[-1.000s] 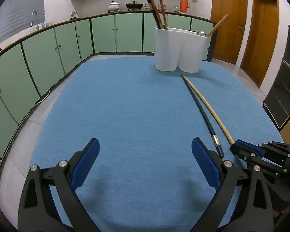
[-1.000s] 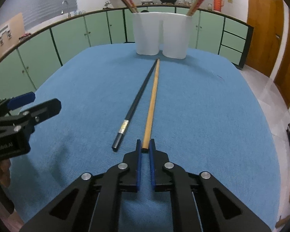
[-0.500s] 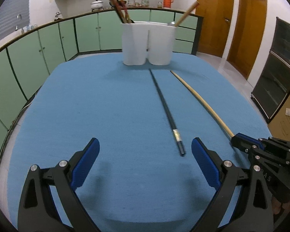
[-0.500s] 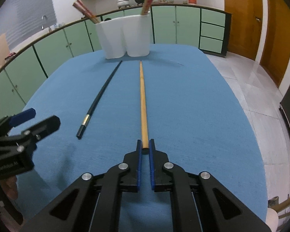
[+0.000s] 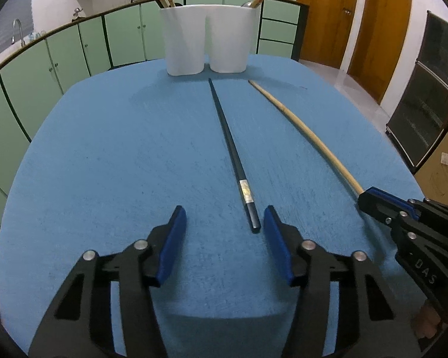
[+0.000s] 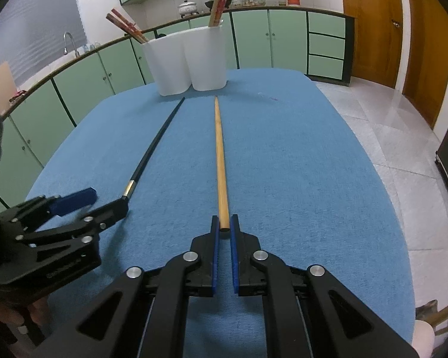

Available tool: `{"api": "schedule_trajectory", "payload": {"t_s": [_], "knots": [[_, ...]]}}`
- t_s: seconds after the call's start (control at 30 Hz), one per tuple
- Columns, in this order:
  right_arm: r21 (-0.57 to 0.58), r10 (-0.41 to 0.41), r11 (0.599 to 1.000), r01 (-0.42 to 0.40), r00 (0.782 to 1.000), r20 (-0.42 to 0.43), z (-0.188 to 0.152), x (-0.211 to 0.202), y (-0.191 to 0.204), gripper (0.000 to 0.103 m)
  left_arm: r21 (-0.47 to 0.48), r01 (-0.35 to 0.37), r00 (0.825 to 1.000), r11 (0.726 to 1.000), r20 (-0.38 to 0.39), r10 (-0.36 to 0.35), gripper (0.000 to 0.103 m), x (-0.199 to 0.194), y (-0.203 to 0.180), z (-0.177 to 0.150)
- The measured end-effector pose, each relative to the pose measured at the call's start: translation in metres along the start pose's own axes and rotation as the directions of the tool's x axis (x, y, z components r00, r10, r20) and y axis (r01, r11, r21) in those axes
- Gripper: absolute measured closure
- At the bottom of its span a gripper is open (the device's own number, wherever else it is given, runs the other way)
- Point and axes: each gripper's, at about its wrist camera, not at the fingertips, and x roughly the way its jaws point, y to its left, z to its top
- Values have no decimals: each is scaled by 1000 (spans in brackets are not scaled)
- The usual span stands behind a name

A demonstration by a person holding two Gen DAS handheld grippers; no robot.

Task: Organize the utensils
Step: 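Grasp the black chopstick with the left tool while the right tool grasps the wooden one, then carry both chopsticks up toward the white holder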

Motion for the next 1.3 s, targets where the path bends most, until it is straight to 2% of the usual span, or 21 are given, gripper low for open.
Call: {"api": "schedule_trajectory", "payload": {"t_s": [0.07,0.17,0.23,0.27,0.33,0.5,0.77,0.97,1.1,1.3], "knots": [[0,1,1000,-1,1000,1,0,0,-1,96,0,-1,1000,1000,-1,1,53,1,-2,2],[-1,0,1000,0,1000,4,-1,-2,-1,96,1,-6,1000,1000,-1,6,65,3,-4,3],[-3,-1,1000,1,1000,7,0,-2,-1,96,9,0,1000,1000,2,0,81,3,-6,4],[-3,-1,1000,1,1000,9,0,-3,0,96,12,2,1000,1000,2,-2,83,1,-6,3],[-5,-1,1000,1,1000,13,0,-5,-1,96,13,9,1000,1000,3,-9,96,0,-5,3],[-31,-17,999,18,999,37,2,-14,2,96,10,18,1000,1000,5,-18,96,-6,-1,5],[-77,-22,997,31,993,119,20,-46,6,96,46,-11,993,999,114,6,97,-52,4,19],[-88,-6,996,23,981,196,46,-77,4,96,40,-12,976,999,219,3,97,-95,9,44],[-87,34,996,-13,968,248,69,-98,2,96,38,0,959,999,284,-11,97,-121,11,61],[-86,81,995,-58,952,296,106,-116,1,96,29,33,937,999,347,-41,97,-145,16,94]]}}
